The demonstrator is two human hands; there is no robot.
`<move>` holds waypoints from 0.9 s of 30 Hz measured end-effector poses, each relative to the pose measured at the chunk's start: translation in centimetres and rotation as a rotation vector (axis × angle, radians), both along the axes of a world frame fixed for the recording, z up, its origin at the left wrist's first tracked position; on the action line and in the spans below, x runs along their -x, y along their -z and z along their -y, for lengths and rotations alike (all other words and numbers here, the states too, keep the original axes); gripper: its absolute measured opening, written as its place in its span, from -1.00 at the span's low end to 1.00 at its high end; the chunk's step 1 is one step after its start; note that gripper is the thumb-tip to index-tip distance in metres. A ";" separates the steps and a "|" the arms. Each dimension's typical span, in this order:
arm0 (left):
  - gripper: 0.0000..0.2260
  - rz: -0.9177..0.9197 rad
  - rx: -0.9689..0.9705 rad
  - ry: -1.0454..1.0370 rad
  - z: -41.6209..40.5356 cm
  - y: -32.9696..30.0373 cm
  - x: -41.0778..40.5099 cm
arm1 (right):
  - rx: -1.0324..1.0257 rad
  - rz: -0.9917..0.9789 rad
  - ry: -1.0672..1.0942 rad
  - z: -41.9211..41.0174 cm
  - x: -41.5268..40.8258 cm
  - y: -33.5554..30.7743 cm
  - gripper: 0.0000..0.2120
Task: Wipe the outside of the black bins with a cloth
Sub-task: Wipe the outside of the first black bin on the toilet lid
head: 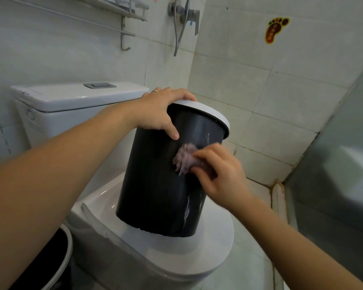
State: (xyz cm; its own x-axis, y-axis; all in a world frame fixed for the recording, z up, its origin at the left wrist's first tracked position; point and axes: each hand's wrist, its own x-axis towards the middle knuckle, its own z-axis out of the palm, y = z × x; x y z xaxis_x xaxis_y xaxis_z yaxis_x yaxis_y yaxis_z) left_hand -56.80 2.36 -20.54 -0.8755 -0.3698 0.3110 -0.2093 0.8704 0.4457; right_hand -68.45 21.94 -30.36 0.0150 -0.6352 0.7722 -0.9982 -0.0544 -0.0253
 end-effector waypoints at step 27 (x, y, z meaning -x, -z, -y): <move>-0.30 -0.096 0.075 -0.090 -0.7 0.4 0.6 | 0.056 0.091 -0.017 -0.7 -0.7 4.2 -0.78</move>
State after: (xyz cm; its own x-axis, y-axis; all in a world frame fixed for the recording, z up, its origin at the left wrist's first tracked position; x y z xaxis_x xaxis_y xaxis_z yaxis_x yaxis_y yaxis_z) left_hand -57.43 3.01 -20.91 -0.8049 -0.4181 0.4211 -0.2476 0.8816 0.4020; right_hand -67.77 22.66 -34.59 -0.0462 -0.5908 0.8055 -0.9909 -0.0752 -0.1120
